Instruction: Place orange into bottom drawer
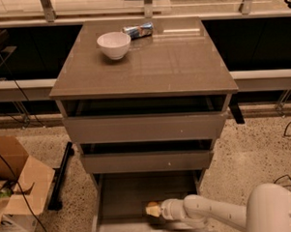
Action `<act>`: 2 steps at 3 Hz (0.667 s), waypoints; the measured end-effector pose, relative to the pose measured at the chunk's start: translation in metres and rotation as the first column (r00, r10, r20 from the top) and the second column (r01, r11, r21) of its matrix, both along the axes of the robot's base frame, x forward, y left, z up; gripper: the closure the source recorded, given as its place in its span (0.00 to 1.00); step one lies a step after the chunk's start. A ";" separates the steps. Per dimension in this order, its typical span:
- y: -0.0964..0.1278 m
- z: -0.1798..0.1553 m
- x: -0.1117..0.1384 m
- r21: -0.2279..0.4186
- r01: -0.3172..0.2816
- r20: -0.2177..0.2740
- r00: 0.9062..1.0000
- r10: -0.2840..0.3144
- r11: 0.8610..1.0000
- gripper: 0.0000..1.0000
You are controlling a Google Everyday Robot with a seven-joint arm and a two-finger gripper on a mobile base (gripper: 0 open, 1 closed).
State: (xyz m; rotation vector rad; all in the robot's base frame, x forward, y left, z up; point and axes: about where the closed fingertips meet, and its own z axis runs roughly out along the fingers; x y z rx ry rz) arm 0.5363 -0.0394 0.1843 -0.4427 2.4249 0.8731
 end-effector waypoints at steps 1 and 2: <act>-0.004 -0.026 -0.001 -0.029 0.054 -0.019 0.998 -0.055 0.998 0.45; -0.006 -0.037 -0.001 -0.059 0.094 -0.017 0.995 -0.095 0.994 0.22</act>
Offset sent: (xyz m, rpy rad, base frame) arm -0.0004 -0.0128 -0.0499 -0.1043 0.0140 -0.1527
